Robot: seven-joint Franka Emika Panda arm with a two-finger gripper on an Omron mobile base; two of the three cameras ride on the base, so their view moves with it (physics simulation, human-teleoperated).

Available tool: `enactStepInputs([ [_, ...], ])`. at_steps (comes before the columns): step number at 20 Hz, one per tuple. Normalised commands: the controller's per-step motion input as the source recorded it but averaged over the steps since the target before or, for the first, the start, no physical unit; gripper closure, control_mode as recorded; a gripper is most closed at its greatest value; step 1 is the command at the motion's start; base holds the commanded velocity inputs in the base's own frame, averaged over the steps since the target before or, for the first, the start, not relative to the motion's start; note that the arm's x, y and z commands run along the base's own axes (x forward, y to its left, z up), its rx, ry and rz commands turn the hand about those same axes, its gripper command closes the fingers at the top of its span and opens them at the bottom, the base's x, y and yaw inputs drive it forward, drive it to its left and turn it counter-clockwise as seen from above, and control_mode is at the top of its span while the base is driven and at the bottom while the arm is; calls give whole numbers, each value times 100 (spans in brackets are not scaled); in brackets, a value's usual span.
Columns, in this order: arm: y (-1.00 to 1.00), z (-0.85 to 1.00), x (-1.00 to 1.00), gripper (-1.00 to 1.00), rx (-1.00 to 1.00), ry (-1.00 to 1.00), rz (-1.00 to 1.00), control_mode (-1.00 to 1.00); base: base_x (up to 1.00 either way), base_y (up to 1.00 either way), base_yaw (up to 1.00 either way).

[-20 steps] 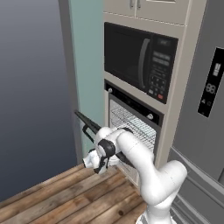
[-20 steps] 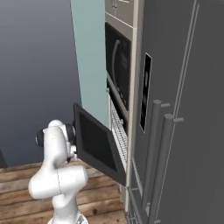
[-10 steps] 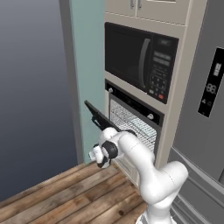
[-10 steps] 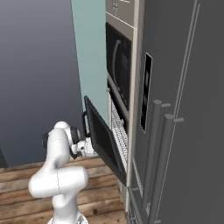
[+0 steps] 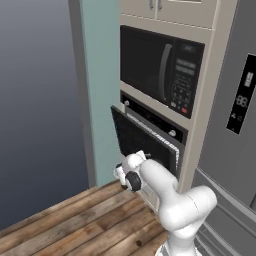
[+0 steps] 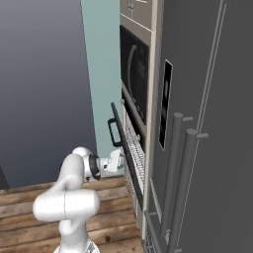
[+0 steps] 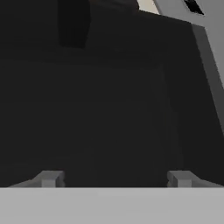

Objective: Take the baked cake out of the oven and place it on the plate for cooling. Then close the oven door.

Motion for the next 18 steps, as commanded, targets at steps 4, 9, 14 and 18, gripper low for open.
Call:
enactStepInputs([
  [4, -44, 34, 100, -100, -39, 8, -42, -100, 0, 0, 0],
  [9, -34, 19, 100, -100, -37, 13, -43, -100, 0, 0, 0],
  [14, 2, 1, 26, -100, -25, 21, -34, -100, 0, 0, 0],
  [18, 36, 0, -37, -100, -4, 25, -23, -100, 0, 0, 0],
])
